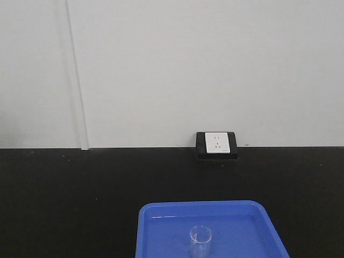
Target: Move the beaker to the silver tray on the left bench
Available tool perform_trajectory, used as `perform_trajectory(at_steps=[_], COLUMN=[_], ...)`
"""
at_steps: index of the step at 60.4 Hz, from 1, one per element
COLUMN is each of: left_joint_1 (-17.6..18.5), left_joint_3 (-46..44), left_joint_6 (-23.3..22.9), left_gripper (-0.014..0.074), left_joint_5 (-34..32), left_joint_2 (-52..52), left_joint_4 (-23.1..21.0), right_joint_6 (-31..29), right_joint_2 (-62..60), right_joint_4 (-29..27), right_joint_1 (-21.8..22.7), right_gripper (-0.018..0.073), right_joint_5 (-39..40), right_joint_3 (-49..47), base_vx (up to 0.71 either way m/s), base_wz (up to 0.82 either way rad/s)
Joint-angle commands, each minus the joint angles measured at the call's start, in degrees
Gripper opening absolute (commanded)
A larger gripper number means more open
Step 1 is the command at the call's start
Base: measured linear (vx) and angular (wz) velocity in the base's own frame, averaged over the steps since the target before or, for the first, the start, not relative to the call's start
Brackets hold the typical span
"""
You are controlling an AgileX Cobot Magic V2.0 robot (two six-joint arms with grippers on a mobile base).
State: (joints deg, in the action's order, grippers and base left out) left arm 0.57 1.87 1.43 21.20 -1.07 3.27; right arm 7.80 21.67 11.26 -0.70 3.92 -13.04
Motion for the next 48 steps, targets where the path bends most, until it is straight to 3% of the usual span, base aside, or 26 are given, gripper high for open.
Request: perform_trajectory(at_steps=[1, 25, 39, 48], left_joint_1=[0.31, 0.31, 0.31, 0.31], left_joint_3=[1.13, 1.13, 1.13, 1.18], left_joint_6=[-0.07, -0.07, -0.07, -0.07], left_gripper=[0.0001, 0.0001, 0.0001, 0.0001], left_joint_5=[-4.31, -4.31, -4.31, -4.31], left_joint_2=[-0.48, -0.48, -0.48, -0.49], left_joint_4=[-0.16, -0.16, -0.16, -0.16], right_joint_6=[0.11, 0.28, 4.24, 4.17], right_joint_2=[6.57, 27.17, 35.77, 40.32], right_joint_4=[0.40, 0.40, 0.14, 0.26], right_joint_1=[0.24, 0.24, 0.24, 0.24], right_gripper=[-0.0008, 0.0040, 0.0182, 0.0318], right_joint_5=[4.77, 16.14, 17.75, 24.03], right_joint_3=[-3.88, -4.31, -4.31, -4.26], base_vx=[0.00, 0.00, 0.00, 0.00], base_wz=[0.00, 0.00, 0.00, 0.00])
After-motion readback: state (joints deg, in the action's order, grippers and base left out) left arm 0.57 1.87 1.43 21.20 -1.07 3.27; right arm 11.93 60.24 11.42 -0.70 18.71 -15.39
